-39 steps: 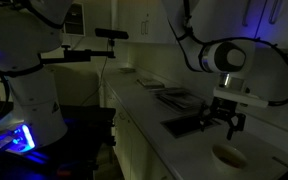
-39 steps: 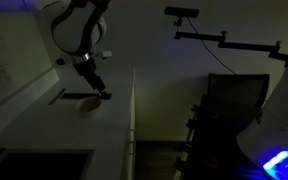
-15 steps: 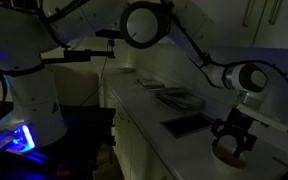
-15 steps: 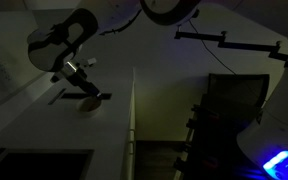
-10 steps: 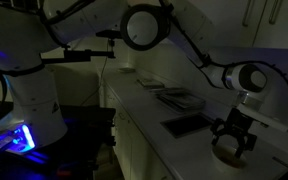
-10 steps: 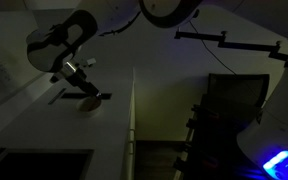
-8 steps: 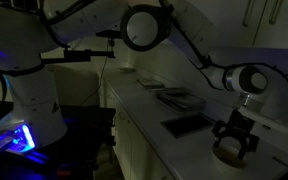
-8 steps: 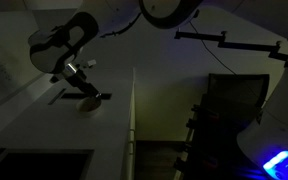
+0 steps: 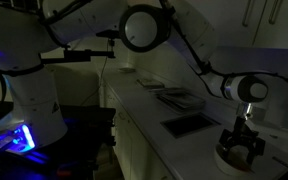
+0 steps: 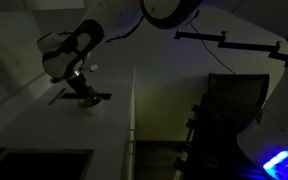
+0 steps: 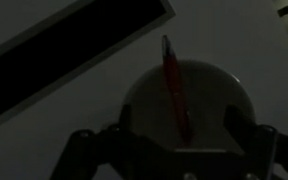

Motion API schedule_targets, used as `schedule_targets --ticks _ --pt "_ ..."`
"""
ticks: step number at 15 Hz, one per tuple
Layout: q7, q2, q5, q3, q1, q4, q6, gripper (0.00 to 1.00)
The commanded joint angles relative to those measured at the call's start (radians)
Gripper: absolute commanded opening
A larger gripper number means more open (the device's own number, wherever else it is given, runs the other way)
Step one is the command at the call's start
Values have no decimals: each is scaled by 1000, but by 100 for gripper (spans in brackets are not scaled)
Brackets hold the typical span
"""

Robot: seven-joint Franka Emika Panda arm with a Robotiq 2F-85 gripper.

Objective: Remove the marker from the bowl and put it on the table

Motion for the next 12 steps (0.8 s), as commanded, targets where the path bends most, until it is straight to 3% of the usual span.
schedule_targets --ticks 1,2,3,6,8,12 --pt "-28 -42 -17 3 -6 -78 55 86" --pt "-36 -48 -19 3 -6 -89 63 72" --pt "-38 -56 -22 0 -5 -104 76 76" --pt "-26 -82 -37 -13 1 -151 114 66" --pt "-36 -95 -60 -16 -5 -183 154 43" --pt "-68 -111 -98 -34 -13 -251 251 13"
